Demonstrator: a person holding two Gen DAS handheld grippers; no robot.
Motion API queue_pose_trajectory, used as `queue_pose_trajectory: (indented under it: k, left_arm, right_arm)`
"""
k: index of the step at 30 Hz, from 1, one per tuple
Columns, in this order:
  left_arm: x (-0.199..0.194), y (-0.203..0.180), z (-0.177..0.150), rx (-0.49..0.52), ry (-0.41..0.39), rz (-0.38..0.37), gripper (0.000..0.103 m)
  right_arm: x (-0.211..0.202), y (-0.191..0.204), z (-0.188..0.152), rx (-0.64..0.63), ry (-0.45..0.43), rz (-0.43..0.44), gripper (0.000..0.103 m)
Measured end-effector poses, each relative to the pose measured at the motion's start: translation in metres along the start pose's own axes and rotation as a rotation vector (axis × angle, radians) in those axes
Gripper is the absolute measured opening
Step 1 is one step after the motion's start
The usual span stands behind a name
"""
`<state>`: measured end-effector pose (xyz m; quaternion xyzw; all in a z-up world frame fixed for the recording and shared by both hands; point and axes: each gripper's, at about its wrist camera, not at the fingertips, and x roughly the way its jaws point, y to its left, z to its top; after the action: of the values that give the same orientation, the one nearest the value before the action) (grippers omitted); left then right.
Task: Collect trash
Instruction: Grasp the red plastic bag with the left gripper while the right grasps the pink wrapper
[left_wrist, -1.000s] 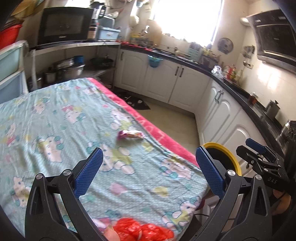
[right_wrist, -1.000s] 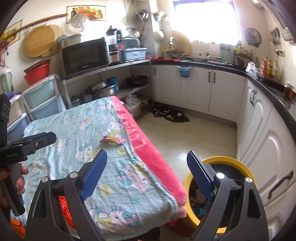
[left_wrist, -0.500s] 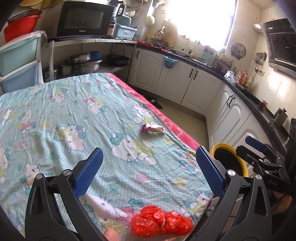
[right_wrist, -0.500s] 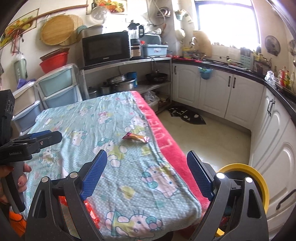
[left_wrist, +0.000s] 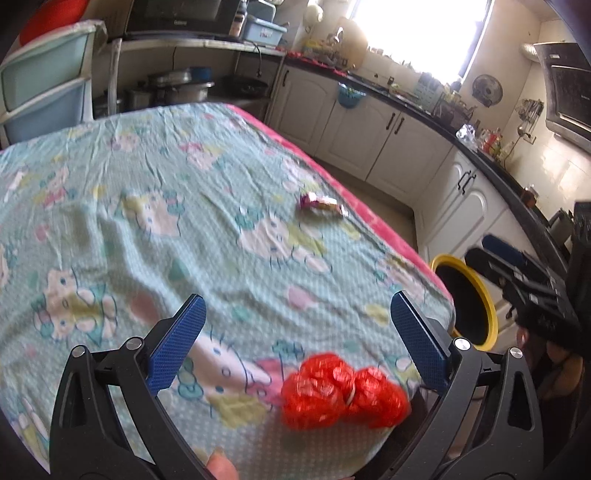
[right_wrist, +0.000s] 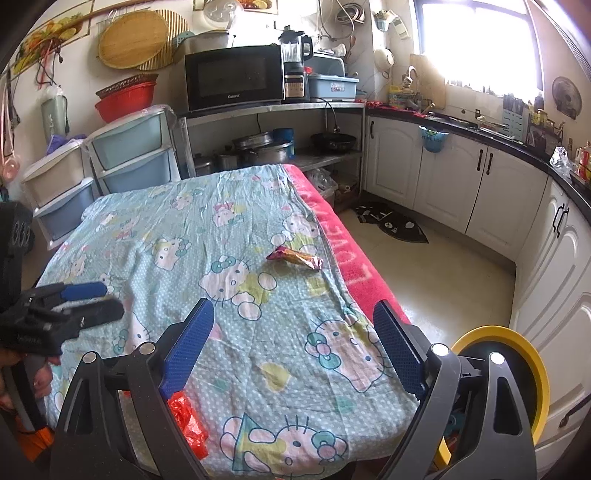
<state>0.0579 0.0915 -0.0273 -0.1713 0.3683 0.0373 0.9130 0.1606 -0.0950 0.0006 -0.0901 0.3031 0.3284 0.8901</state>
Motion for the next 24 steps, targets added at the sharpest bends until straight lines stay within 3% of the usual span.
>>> queue_pose_trajectory:
  k: [17,21,24]
  left_arm:
    - [0.024,0.009,-0.058,-0.057,0.149,-0.084,0.092]
    - [0.03,0.006,-0.063,-0.055,0.167,-0.102,0.082]
    - [0.035,0.004,-0.063,-0.055,0.176,-0.124,0.068]
  right_arm:
    - [0.073,0.006,-0.001,-0.089,0.109,0.036,0.085]
    - [0.1,0.008,0.004,-0.119,0.14,0.044,0.085]
    - [0.118,0.007,0.009,-0.131,0.159,0.039,0.085]
